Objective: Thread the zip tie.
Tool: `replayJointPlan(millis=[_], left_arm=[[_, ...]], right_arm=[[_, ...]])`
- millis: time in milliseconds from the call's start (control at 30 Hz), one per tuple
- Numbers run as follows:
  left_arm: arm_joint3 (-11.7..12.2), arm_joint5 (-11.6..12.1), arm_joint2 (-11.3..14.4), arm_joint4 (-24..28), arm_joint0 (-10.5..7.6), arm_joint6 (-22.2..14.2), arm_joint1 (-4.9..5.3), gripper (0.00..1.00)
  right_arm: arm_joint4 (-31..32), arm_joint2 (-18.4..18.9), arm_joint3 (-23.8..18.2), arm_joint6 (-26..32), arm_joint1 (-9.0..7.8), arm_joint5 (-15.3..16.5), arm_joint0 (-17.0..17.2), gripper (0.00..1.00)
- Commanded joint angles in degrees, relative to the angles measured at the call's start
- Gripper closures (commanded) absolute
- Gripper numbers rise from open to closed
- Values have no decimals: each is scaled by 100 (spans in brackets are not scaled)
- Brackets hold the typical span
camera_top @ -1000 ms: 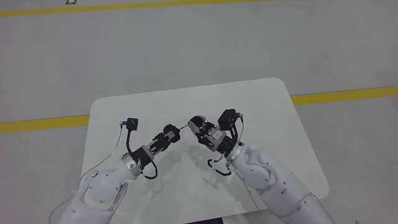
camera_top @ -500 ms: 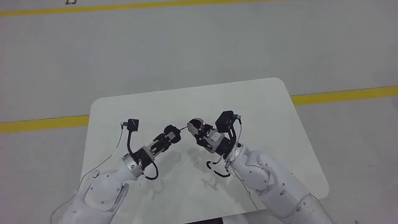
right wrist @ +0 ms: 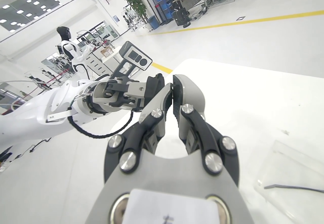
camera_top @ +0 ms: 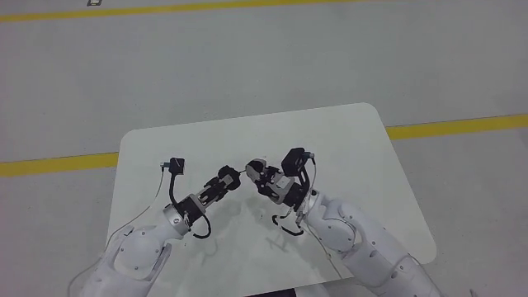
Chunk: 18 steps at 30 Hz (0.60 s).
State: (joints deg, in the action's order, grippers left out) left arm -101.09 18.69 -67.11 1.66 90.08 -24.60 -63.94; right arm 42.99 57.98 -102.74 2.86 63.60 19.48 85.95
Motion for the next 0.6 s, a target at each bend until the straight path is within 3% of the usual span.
replayJointPlan(millis=[0, 33, 67, 333, 467, 567], left_arm=[[3, 2, 0, 13, -3, 4, 4, 100], [2, 2, -3, 14, -4, 9, 6, 100], [-2, 4, -9, 12, -4, 18, 9, 100], [-100, -122, -31, 151, 34, 181, 15, 100], [-118, -187, 26, 596, 47, 129, 1, 100], [-152, -256, 99, 1145, 59, -2, -16, 100]], right_arm=[[-14, -16, 17, 1, 1, 0, -17, 100], [-22, -17, 26, 2, 1, 0, -20, 59], [-29, -10, 35, 3, 1, 0, -21, 0], [152, 304, -133, -282, -80, 0, 277, 0], [685, 457, -196, -675, -190, 0, 557, 0], [1469, 589, -186, -1035, -267, 0, 685, 0]])
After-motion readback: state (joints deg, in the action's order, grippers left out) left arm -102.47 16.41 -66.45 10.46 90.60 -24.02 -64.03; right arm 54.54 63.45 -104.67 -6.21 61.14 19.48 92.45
